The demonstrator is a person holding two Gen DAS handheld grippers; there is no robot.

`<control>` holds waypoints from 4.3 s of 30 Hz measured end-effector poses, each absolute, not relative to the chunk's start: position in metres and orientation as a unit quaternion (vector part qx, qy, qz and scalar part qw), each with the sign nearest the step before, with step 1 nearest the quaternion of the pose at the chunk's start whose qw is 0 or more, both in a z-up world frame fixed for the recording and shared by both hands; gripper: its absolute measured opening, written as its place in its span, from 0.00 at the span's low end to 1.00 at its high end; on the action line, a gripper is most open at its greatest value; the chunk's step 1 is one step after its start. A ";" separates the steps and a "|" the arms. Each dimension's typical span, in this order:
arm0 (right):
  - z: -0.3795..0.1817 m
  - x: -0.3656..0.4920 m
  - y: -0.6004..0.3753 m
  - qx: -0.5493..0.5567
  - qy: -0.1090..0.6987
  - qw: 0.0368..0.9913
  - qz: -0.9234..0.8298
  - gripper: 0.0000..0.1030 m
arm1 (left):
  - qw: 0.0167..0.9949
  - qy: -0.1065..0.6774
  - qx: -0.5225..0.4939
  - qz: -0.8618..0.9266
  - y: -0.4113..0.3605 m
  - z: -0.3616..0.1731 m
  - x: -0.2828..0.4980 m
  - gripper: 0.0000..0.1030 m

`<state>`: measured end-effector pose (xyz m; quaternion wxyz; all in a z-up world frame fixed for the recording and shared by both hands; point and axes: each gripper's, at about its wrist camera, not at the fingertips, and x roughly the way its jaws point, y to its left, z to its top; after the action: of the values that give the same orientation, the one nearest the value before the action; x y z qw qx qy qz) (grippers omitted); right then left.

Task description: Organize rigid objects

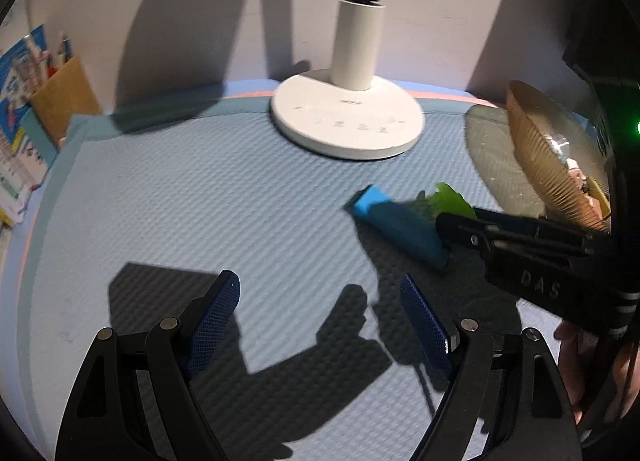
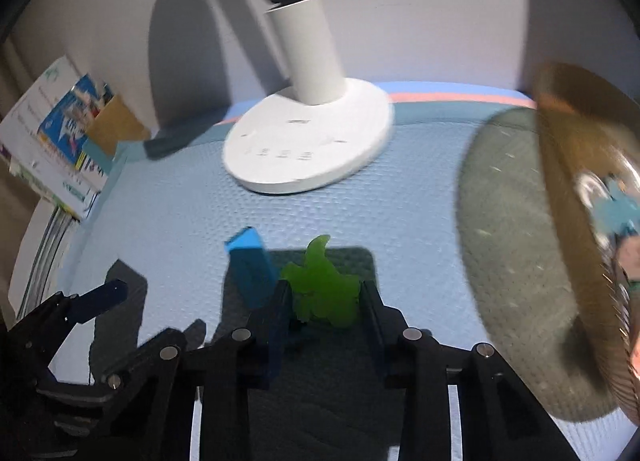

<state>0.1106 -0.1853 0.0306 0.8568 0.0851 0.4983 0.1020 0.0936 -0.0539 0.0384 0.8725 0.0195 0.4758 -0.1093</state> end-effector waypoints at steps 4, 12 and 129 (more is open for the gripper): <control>0.035 0.093 -0.204 0.068 0.484 0.871 0.058 0.33 | 0.863 0.486 -0.017 -0.133 -0.069 0.035 0.110 0.79; 0.030 0.066 -0.226 0.054 0.460 0.886 0.035 0.33 | 0.869 0.488 -0.018 -0.084 -0.106 0.018 0.136 0.56; 0.023 0.013 -0.216 0.088 0.447 0.888 0.057 0.69 | 0.896 0.423 -0.060 -0.122 0.021 0.015 0.062 0.63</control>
<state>0.0127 -0.2155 0.0227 0.8885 0.0875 0.4468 0.0573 0.0621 0.0212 0.0147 0.8961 -0.0603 0.4226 -0.1218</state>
